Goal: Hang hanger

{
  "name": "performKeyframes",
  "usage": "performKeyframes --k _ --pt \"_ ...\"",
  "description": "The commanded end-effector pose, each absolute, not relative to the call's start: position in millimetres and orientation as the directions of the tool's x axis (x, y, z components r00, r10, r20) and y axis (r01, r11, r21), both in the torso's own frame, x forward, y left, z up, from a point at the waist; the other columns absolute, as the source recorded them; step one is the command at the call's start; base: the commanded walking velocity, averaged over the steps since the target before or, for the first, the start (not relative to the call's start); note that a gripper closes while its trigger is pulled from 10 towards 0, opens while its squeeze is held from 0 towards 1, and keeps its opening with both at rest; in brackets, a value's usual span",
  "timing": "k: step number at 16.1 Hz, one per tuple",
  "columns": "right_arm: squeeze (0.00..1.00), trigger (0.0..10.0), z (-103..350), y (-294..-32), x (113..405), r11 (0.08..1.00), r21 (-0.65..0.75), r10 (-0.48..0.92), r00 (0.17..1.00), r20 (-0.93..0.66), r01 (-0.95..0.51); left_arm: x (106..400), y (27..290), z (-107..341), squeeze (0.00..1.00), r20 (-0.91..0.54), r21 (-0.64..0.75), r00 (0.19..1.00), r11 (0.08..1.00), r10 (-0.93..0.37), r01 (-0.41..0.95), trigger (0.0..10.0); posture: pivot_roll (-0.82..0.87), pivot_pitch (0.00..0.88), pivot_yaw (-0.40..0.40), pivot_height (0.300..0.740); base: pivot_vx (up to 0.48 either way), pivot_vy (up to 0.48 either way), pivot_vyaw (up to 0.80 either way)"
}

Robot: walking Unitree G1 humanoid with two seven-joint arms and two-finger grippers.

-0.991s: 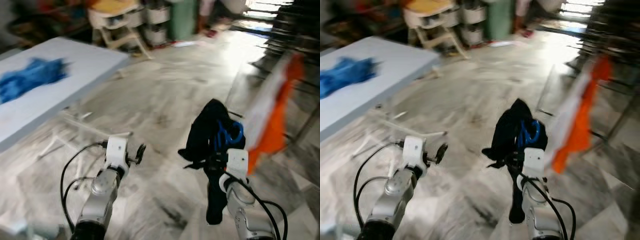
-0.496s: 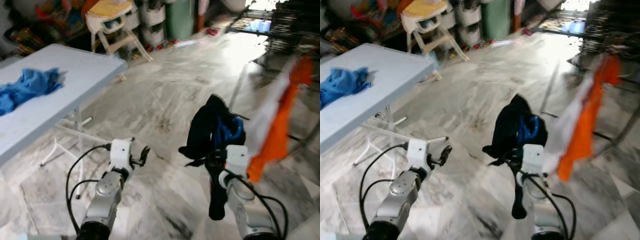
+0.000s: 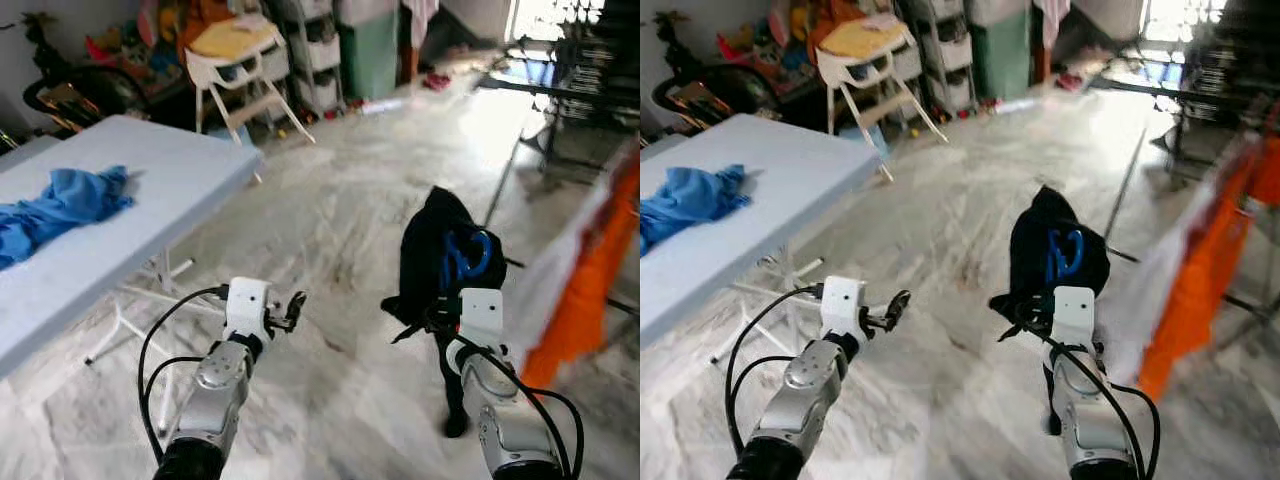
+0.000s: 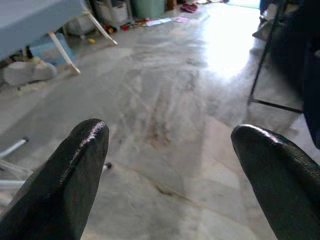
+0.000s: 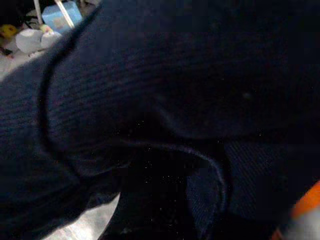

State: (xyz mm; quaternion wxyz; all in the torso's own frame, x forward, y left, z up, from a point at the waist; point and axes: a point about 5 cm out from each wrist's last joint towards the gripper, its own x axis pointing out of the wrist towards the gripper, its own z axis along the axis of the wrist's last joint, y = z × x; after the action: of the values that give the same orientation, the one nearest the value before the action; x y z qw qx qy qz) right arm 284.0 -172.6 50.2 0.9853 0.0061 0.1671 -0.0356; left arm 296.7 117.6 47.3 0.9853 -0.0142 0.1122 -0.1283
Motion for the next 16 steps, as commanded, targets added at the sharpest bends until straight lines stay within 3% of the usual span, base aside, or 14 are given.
performKeyframes --k 1,5,9,12,16 --pt "0.00 10.0 58 -159 290 0.999 0.016 -0.030 0.957 -0.289 0.037 297 129 45 0.00 -0.232 -0.043 0.947 0.975 -0.224 0.220 10.0 -0.20 0.002 0.162 0.740 0.371 0.300 0.00" --pt "0.00 10.0 58 -161 290 0.998 0.010 -0.052 0.954 -0.296 0.057 298 126 43 0.00 -0.243 -0.048 0.943 0.973 -0.229 0.224 10.0 -0.21 0.008 0.155 0.740 0.368 0.304 0.00" --pt "0.00 10.0 56 -171 287 0.997 -0.056 -0.064 0.937 -0.343 0.048 293 119 33 0.00 -0.277 -0.020 0.950 0.989 -0.146 0.147 10.0 -0.21 0.018 0.015 0.740 0.000 0.000 0.00" --pt "0.00 10.0 57 -171 291 0.994 -0.105 -0.049 0.930 -0.364 0.012 296 120 32 0.00 -0.271 -0.044 0.953 0.991 -0.134 0.126 10.0 -0.23 0.033 -0.038 0.740 0.000 0.000 0.00" --pt "0.00 10.0 53 -164 297 0.993 -0.115 -0.014 0.923 -0.384 -0.032 303 120 32 0.00 -0.279 -0.089 0.954 0.993 -0.105 0.083 10.0 -0.23 0.000 0.004 0.740 0.000 0.000 0.00"
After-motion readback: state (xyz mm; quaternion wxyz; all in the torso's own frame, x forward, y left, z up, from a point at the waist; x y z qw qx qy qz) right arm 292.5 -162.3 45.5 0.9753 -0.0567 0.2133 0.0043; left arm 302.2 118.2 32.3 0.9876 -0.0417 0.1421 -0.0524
